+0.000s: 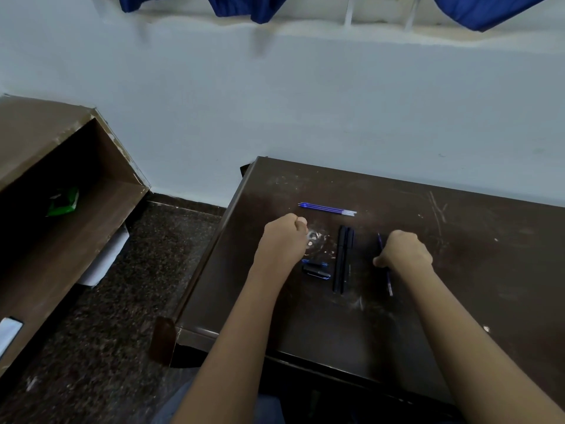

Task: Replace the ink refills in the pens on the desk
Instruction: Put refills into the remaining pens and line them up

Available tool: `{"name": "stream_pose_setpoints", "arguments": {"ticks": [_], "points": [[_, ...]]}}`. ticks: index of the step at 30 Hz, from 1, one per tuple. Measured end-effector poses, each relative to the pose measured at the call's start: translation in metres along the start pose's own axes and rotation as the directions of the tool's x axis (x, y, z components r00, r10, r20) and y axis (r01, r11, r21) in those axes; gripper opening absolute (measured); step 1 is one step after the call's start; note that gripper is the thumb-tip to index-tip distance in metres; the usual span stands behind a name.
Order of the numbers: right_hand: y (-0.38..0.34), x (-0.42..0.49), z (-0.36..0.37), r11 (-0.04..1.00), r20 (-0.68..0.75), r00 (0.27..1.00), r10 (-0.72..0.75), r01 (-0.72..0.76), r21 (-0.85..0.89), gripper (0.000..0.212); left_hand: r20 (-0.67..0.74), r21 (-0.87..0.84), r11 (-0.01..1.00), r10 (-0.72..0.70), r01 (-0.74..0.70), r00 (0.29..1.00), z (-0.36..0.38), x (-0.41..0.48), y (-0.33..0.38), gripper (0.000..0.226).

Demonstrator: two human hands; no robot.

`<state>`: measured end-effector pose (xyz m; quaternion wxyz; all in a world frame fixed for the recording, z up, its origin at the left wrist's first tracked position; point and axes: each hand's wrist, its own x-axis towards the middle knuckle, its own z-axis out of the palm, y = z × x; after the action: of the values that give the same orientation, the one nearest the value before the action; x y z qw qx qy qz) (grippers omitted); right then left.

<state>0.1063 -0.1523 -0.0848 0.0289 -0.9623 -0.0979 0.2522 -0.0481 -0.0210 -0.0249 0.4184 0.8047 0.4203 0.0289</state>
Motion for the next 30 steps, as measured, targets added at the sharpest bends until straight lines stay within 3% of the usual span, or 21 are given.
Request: {"name": "stream_pose_setpoints", "arguments": {"ticks": [7,10,12,14,17,20,23,30], "points": [[0.001,-0.004,0.009,0.995,-0.020,1.000,-0.007,0.009,0.096,0.028,0.088,0.016,1.000,0.010,-0.011,0.996,-0.001,0.000,0.002,0.031],[-0.003,-0.005,0.000,0.963,-0.012,0.996,-0.084,0.085,0.256,0.021,0.100,-0.003,1.000,0.014,-0.013,0.995,-0.002,0.000,0.000,0.027],[-0.010,-0.011,-0.009,0.865,-0.075,0.986,-0.146,0.164,0.474,0.022,0.123,-0.006,1.000,0.021,-0.021,0.992,-0.003,0.000,0.000,0.027],[-0.018,-0.026,-0.018,0.662,-0.202,0.962,-0.183,0.273,0.699,0.020,0.141,0.012,0.999,0.046,-0.048,0.989,-0.003,0.001,-0.001,0.027],[-0.025,-0.053,-0.026,0.346,-0.410,0.892,-0.188,0.451,0.823,0.010,0.181,0.022,0.997,0.065,-0.070,0.981,0.000,0.002,-0.001,0.027],[-0.028,-0.064,-0.024,0.140,-0.433,0.879,-0.197,0.463,0.875,0.008,0.208,0.010,0.997,0.077,-0.081,0.975,0.001,0.004,-0.001,0.029],[-0.031,-0.066,-0.020,0.094,-0.409,0.883,-0.229,0.439,0.894,0.008,0.213,-0.007,0.996,0.087,-0.087,0.973,0.001,0.005,-0.001,0.029],[-0.039,-0.069,-0.014,0.092,-0.405,0.864,-0.298,0.448,0.889,0.010,0.212,-0.016,0.995,0.102,-0.101,0.972,0.000,0.005,-0.004,0.029]]}}
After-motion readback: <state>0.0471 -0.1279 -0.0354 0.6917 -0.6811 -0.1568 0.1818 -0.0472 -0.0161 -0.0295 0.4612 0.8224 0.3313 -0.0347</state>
